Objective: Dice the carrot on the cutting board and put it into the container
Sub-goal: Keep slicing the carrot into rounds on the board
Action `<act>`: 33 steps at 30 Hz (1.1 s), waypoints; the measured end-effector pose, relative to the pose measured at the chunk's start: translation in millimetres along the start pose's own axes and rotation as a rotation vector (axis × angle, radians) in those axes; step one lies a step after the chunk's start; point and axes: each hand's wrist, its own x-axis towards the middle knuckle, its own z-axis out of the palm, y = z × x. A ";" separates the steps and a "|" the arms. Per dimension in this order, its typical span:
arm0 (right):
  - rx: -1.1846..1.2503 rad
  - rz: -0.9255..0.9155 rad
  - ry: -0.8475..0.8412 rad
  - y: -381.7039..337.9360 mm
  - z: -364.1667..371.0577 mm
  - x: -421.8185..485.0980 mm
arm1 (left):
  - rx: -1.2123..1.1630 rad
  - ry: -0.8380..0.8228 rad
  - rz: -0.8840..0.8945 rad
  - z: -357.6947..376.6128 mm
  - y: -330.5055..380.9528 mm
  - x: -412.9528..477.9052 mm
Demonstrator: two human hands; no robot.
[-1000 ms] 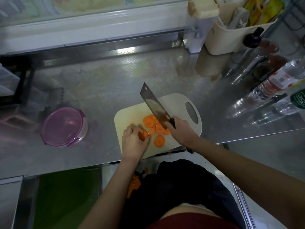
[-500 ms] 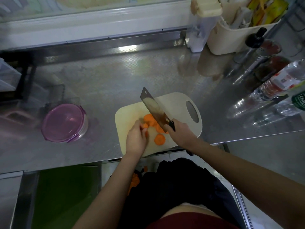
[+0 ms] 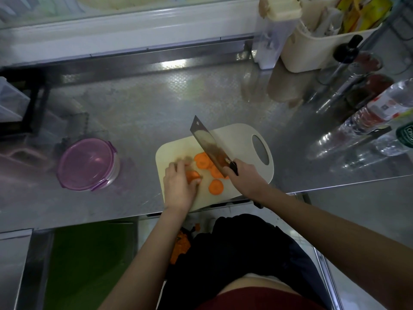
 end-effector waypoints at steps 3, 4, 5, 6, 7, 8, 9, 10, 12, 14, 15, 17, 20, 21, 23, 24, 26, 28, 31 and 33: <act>-0.044 -0.007 0.018 1.6 -0.9 0.1 | 0.107 -0.057 0.222 11.1 10.6 -6.6; -0.054 -0.010 0.030 1.7 -1.6 0.0 | 0.149 -0.120 0.251 17.1 13.2 -8.4; -0.054 -0.011 0.038 1.8 -2.4 -0.1 | 0.184 -0.178 0.255 23.2 15.3 -9.8; -0.050 -0.011 0.043 1.8 -3.2 -0.4 | 0.195 -0.216 0.246 28.6 16.8 -11.0; -0.043 -0.008 0.044 1.9 -3.9 -1.0 | 0.159 -0.229 0.214 32.5 18.7 -11.8; -0.035 -0.003 0.044 2.1 -4.7 -1.6 | 0.072 -0.218 0.155 34.8 21.3 -12.4; -0.030 0.004 0.046 2.3 -5.3 -2.0 | -0.034 -0.196 0.080 34.6 25.7 -12.3; -0.025 0.011 0.049 3.1 -5.7 -2.1 | -0.116 -0.173 0.008 33.7 30.1 -11.1; -0.024 0.022 0.053 3.1 -6.4 -1.4 | -0.167 -0.147 -0.101 31.9 39.0 -5.4; -0.027 0.028 0.051 3.1 -6.7 -0.6 | -0.157 -0.144 -0.172 31.3 45.5 0.8; -0.028 0.030 0.053 3.3 -6.8 -0.7 | -0.172 -0.149 -0.198 32.3 47.5 3.0; -0.033 0.030 0.064 4.5 -7.1 -1.9 | -0.261 -0.158 -0.232 35.4 48.6 5.2; -0.026 0.030 0.082 7.8 -8.6 -3.9 | -0.373 -0.136 -0.237 34.6 48.5 4.0; -0.018 0.028 0.085 8.3 -9.2 -4.1 | -0.416 -0.128 -0.236 32.5 48.6 3.3; -0.004 0.026 0.090 8.6 -10.2 -4.6 | -0.476 -0.141 -0.231 27.9 44.4 2.7; -0.001 0.025 0.096 8.8 -10.9 -4.4 | -0.475 -0.182 -0.220 26.1 40.6 2.9; 0.000 0.022 0.102 8.6 -11.9 -4.2 | -0.409 -0.300 -0.173 25.3 30.3 2.8; -0.004 0.020 0.098 7.8 -11.9 -2.8 | -0.269 -0.385 -0.099 25.6 23.0 2.1; -0.007 0.022 0.092 7.0 -10.0 -1.5 | -0.135 -0.384 -0.032 27.8 24.2 0.2; -0.004 0.022 0.083 6.5 -8.9 -1.4 | -0.102 -0.353 -0.016 29.2 29.7 -2.3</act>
